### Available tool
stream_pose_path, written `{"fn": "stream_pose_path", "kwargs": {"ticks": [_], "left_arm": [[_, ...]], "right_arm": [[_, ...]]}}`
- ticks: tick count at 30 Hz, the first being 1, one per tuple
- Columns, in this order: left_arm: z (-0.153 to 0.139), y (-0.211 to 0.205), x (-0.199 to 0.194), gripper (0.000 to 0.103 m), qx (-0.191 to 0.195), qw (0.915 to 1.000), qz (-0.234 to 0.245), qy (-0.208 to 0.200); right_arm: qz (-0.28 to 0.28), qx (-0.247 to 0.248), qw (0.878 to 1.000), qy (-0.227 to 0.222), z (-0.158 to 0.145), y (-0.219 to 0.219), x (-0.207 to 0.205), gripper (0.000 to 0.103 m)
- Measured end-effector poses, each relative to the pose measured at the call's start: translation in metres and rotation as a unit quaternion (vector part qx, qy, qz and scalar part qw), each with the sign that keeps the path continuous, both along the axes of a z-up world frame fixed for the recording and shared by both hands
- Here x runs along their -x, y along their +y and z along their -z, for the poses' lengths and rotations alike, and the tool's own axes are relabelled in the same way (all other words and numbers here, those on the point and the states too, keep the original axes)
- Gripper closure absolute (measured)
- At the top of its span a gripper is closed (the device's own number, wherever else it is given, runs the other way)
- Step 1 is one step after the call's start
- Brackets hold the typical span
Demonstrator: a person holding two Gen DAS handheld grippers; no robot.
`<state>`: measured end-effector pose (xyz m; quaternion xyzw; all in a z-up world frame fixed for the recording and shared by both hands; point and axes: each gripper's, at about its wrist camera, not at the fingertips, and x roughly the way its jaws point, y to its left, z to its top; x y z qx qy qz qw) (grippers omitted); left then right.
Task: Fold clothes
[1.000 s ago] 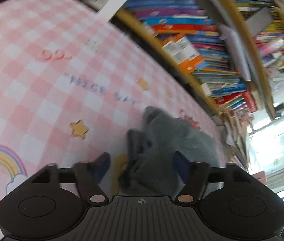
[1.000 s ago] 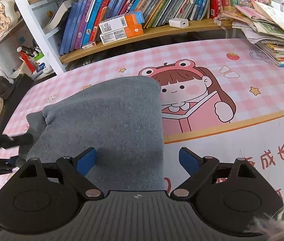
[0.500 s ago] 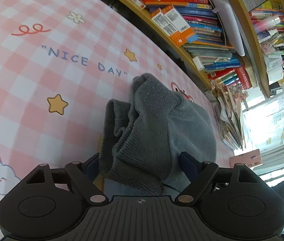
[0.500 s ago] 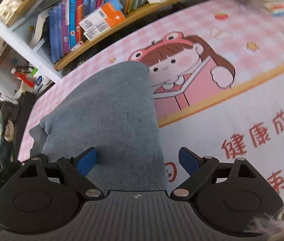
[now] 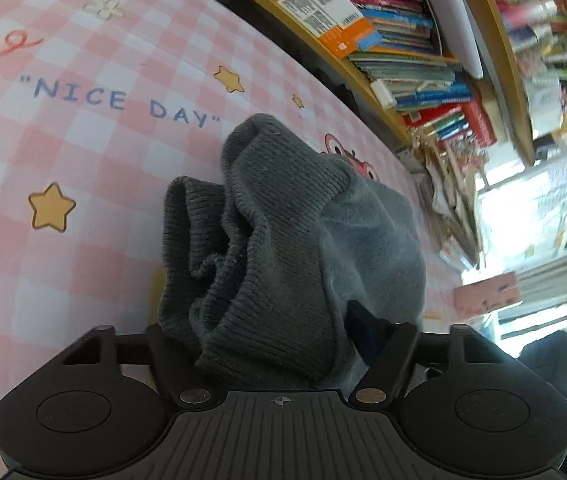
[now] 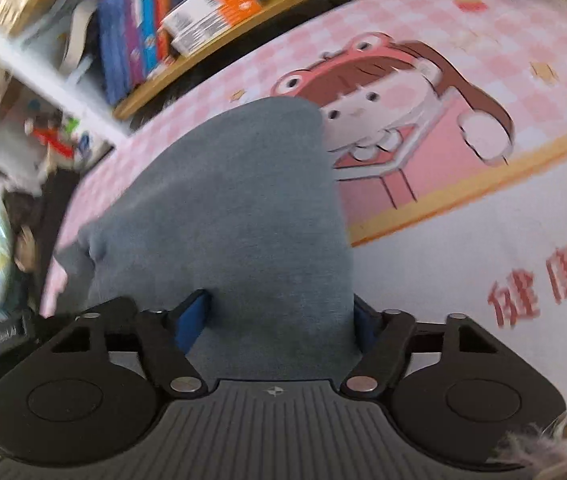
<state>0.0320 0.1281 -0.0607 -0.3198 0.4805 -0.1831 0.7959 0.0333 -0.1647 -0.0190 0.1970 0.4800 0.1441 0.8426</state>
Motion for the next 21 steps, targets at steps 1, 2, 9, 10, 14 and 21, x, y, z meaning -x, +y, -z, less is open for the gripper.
{"fn": "stream_pose_path", "kwargs": {"ticks": [1,2,9,10,14,21], "left_arm": [[-0.003,-0.001,0.002,0.051,-0.004,1.0000,0.001,-0.007],[-0.006,-0.002,0.004,0.052,-0.010,0.9998,0.003,-0.016],[-0.012,-0.001,0.006,0.051,-0.028,0.9992,0.007,-0.028],[-0.011,0.000,0.005,0.044,-0.027,0.9994,0.005,-0.023],[-0.008,0.001,-0.001,0.033,-0.032,0.9994,0.006,-0.011],[0.002,0.005,0.000,0.043,0.000,1.0000,-0.004,0.002]], "right_arm": [[-0.010,0.012,1.000,-0.014,-0.004,0.004,0.003,0.051],[-0.020,0.025,0.999,-0.028,-0.008,0.008,0.005,0.057],[-0.049,0.050,0.996,-0.055,-0.016,0.016,0.010,0.057],[-0.042,0.042,0.997,-0.048,-0.014,0.013,0.008,0.055],[-0.010,0.011,1.000,-0.017,-0.004,-0.002,0.000,0.031],[0.003,-0.037,0.999,0.014,0.008,-0.008,-0.006,0.048]]}}
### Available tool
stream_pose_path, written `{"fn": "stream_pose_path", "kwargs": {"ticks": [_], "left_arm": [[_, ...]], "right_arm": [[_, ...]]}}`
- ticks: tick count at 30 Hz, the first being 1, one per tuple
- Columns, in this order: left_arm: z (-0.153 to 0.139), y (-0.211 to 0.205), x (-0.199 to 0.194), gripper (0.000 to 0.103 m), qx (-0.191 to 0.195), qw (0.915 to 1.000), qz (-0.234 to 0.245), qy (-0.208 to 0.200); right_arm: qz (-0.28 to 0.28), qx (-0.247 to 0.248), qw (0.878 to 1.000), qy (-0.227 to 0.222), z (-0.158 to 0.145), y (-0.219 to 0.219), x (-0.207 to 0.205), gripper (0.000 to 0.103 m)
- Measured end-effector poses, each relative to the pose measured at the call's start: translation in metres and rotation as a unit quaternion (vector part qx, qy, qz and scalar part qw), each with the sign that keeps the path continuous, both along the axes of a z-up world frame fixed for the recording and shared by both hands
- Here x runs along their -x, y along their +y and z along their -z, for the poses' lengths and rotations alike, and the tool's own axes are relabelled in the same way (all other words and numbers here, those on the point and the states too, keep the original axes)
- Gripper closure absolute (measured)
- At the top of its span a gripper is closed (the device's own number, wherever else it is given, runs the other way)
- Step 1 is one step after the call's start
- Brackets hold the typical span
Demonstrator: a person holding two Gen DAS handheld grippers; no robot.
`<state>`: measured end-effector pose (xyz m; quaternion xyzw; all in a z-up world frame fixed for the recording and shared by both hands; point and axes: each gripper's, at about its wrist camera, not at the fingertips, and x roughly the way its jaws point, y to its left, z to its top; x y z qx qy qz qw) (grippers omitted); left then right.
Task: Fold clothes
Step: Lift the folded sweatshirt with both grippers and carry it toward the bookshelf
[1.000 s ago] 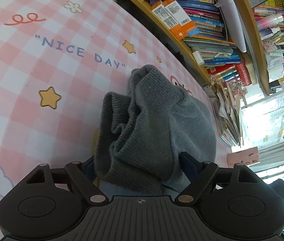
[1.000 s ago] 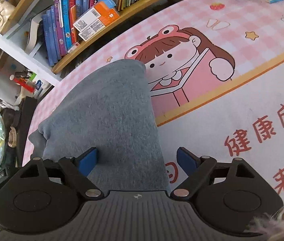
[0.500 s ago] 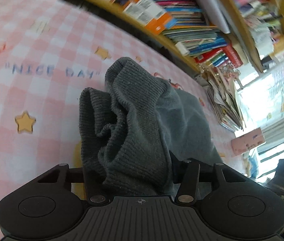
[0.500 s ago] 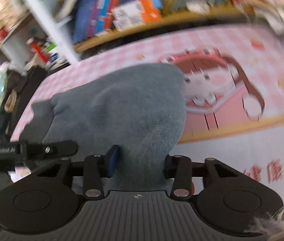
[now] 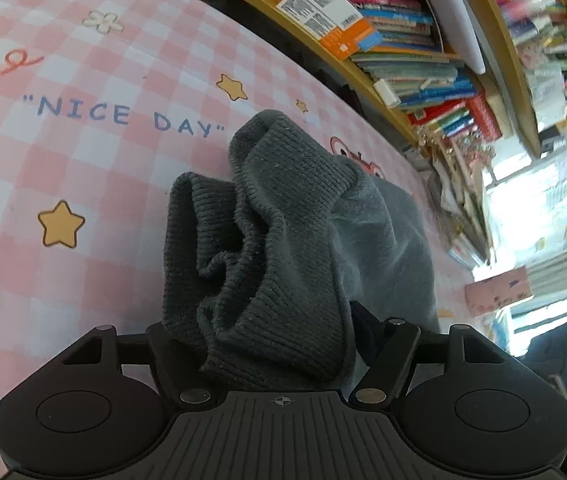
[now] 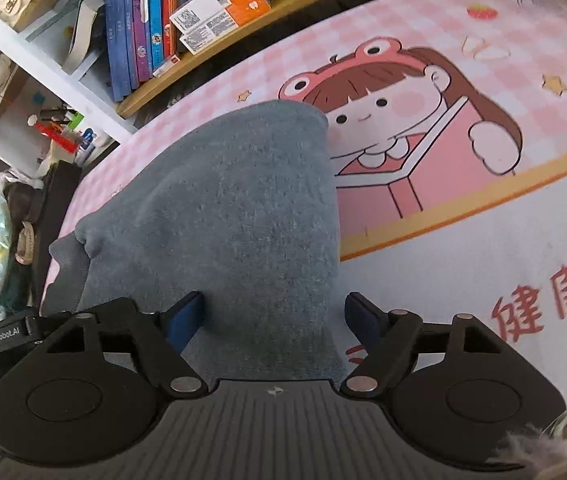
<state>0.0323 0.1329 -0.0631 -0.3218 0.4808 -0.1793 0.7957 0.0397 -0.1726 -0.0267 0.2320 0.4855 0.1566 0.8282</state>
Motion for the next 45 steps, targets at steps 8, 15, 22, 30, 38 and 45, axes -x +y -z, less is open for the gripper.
{"fn": "stream_pose_path", "kwargs": {"ticks": [8,15,22,30,38,45], "left_arm": [[-0.026,-0.013,0.010,0.055,-0.030,0.9967,0.024,-0.072],[-0.050,-0.013,0.007,0.055,-0.035,0.9915,0.030,-0.122],[-0.065,-0.012,-0.013,0.055,-0.029,0.9894,0.028,-0.140],[-0.072,-0.010,-0.039,0.055,-0.030,0.9885,0.026,-0.146],[-0.065,-0.006,-0.059,0.055,-0.030,0.9901,0.006,-0.137],[-0.058,-0.002,-0.084,0.055,-0.027,0.9912,-0.003,-0.129]], "right_arm": [[-0.038,0.039,0.996,-0.075,-0.025,0.016,0.014,0.068],[-0.048,0.050,0.989,-0.132,-0.045,0.017,0.016,0.068],[-0.056,0.053,0.984,-0.163,-0.063,0.016,-0.002,0.068],[-0.067,0.054,0.980,-0.179,-0.068,0.016,-0.034,0.068],[-0.086,0.061,0.978,-0.179,-0.063,0.023,-0.064,0.068],[-0.101,0.069,0.977,-0.177,-0.058,0.029,-0.094,0.068]]}}
